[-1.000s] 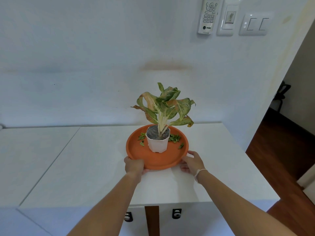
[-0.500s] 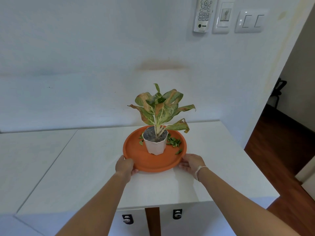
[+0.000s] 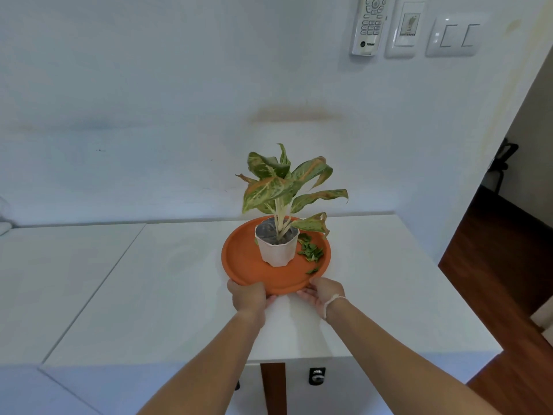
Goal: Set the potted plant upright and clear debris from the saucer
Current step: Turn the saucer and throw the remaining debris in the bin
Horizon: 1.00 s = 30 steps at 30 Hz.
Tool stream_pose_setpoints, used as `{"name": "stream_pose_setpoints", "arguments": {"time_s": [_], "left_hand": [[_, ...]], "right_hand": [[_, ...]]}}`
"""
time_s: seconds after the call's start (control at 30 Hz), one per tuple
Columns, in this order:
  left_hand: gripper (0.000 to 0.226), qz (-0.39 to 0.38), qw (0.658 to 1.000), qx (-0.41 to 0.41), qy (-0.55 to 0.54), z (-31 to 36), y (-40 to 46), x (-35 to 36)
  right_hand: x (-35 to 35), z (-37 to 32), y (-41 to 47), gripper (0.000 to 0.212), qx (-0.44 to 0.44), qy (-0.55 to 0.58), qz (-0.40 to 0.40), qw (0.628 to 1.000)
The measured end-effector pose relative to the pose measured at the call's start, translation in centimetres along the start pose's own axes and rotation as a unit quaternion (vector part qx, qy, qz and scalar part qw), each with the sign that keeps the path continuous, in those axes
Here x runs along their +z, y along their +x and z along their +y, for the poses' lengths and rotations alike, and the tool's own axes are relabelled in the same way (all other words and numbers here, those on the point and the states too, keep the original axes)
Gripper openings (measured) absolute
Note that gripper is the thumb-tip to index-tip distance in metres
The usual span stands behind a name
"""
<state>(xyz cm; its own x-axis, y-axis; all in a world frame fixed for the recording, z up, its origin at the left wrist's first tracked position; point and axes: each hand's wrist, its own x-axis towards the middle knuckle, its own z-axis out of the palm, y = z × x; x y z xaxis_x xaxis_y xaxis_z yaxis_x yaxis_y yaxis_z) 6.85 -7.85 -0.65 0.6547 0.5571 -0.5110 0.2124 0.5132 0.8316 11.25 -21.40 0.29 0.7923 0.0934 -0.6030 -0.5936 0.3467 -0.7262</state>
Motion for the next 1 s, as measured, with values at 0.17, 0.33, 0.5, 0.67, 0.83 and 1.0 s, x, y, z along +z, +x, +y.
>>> {"name": "stream_pose_setpoints", "arguments": {"time_s": [0.17,0.33,0.5,0.67,0.83,1.0], "left_hand": [[0.08,0.002,1.0,-0.002,0.0,0.0,0.2,-0.2],[0.067,-0.02,0.998,0.002,0.056,1.4,1.5,-1.5],[0.046,-0.001,0.993,0.001,0.121,3.0,2.6,-3.0],[0.045,0.04,0.99,0.027,0.135,3.5,3.5,-4.1],[0.058,0.047,0.994,0.026,0.094,3.0,3.2,-4.3],[0.063,0.055,0.996,0.035,0.055,2.6,2.1,-3.8]], "right_hand": [[-0.5,-0.2,0.0,0.015,0.018,-0.006,-0.01,1.0],[-1.6,-1.1,0.0,0.015,0.012,-0.026,-0.011,1.0],[-2.7,-2.4,0.0,0.007,-0.009,-0.041,-0.004,0.999],[-3.0,-2.9,-0.2,0.015,-0.006,-0.063,0.001,0.998],[-2.8,-2.4,-0.2,0.011,-0.011,-0.052,0.0,0.999],[-1.9,-1.8,-0.3,0.02,-0.02,-0.04,0.034,0.998]]}}
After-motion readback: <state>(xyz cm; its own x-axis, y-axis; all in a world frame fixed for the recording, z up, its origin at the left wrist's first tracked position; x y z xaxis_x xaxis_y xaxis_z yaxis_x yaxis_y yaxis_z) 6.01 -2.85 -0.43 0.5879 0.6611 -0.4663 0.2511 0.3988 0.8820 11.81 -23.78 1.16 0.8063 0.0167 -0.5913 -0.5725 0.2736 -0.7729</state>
